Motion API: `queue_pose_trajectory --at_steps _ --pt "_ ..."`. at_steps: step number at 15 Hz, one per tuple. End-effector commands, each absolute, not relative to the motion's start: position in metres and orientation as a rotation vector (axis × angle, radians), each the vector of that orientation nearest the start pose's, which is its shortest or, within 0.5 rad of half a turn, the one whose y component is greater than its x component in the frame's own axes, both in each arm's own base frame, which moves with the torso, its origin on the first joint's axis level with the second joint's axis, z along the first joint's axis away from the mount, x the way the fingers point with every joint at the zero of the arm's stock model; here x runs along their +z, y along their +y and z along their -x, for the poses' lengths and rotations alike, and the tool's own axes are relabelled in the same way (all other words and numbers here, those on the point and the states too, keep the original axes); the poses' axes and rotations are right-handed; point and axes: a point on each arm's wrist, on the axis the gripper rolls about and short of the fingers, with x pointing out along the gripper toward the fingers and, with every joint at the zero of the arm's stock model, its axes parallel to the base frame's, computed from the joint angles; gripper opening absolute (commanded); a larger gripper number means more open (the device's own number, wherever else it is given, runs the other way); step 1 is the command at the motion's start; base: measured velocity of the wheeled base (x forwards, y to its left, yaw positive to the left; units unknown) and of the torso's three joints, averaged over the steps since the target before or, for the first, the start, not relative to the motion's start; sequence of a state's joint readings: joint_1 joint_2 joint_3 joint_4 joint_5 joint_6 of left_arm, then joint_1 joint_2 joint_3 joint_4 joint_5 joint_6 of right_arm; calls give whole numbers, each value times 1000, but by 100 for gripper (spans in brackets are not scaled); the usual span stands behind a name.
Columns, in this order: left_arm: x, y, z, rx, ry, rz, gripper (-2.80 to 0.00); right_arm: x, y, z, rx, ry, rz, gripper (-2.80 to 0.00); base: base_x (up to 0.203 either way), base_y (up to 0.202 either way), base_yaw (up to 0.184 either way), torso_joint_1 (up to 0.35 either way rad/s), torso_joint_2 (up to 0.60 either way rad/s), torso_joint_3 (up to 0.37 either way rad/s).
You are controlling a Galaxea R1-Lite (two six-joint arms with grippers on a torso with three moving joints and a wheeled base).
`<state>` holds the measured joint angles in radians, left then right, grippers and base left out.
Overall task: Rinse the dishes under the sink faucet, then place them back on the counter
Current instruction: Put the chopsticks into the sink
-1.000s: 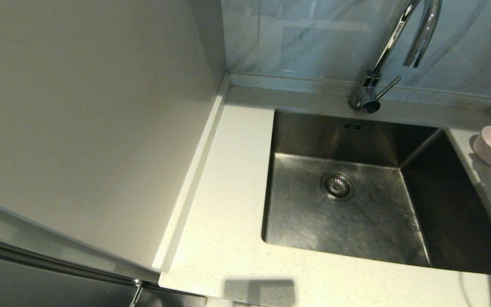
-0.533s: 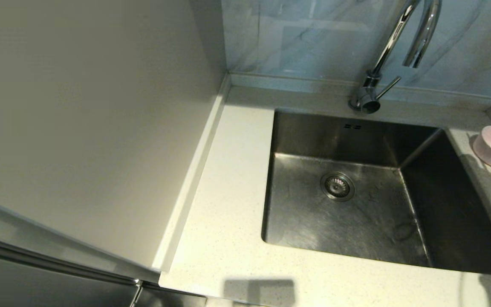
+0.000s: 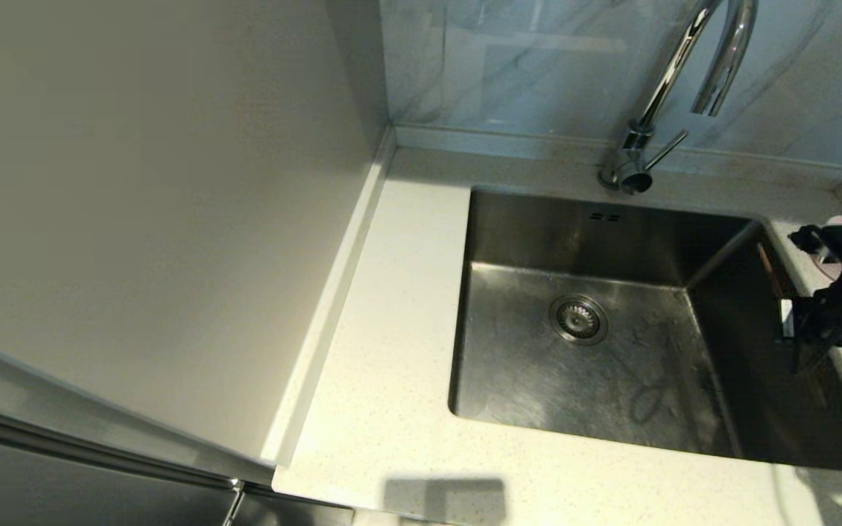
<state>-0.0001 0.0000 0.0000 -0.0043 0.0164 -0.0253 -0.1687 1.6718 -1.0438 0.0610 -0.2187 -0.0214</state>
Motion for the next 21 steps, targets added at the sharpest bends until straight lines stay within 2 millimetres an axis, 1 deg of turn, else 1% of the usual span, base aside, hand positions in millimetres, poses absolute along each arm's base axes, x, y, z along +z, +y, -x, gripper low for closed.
queue_pose_trajectory --at_steps 1,4,7,9,10,11,13,15,16,18,20,21 --pt "76 0 23 17 -8 26 -280 176 -54 -294 -364 753 34 -280 0 0 0 0 0 0" --pt "76 0 23 17 -8 26 -280 170 -51 -277 -362 773 31 -280 0 0 0 0 0 0" --pt "76 0 23 17 -8 26 -280 169 -50 -275 -358 705 39 -280 0 0 0 0 0 0" --pt "76 0 23 17 -8 26 -280 164 -48 -265 -349 718 30 -280 0 0 0 0 0 0" --pt "76 0 23 17 -8 26 -280 160 -43 -255 -334 732 29 -280 0 0 0 0 0 0" --pt "76 0 23 17 -8 26 -280 157 -33 -246 -304 740 24 -280 0 0 0 0 0 0" --pt "76 0 23 17 -8 26 -280 154 -17 -245 -282 735 -55 -280 0 0 0 0 0 0" --pt "76 0 23 17 -8 26 -280 148 -14 -250 -273 753 -61 -280 0 0 0 0 0 0" --pt "76 0 23 17 -8 26 -280 141 -13 -258 -266 765 -61 -280 0 0 0 0 0 0" --pt "76 0 23 17 -8 26 -280 120 -13 -282 -251 760 -55 -280 0 0 0 0 0 0" --pt "76 0 23 17 -8 26 -280 100 -11 -310 -230 693 -49 -280 0 0 0 0 0 0" --pt "76 0 23 17 -8 26 -280 94 -9 -320 -221 649 -52 -280 0 0 0 0 0 0"
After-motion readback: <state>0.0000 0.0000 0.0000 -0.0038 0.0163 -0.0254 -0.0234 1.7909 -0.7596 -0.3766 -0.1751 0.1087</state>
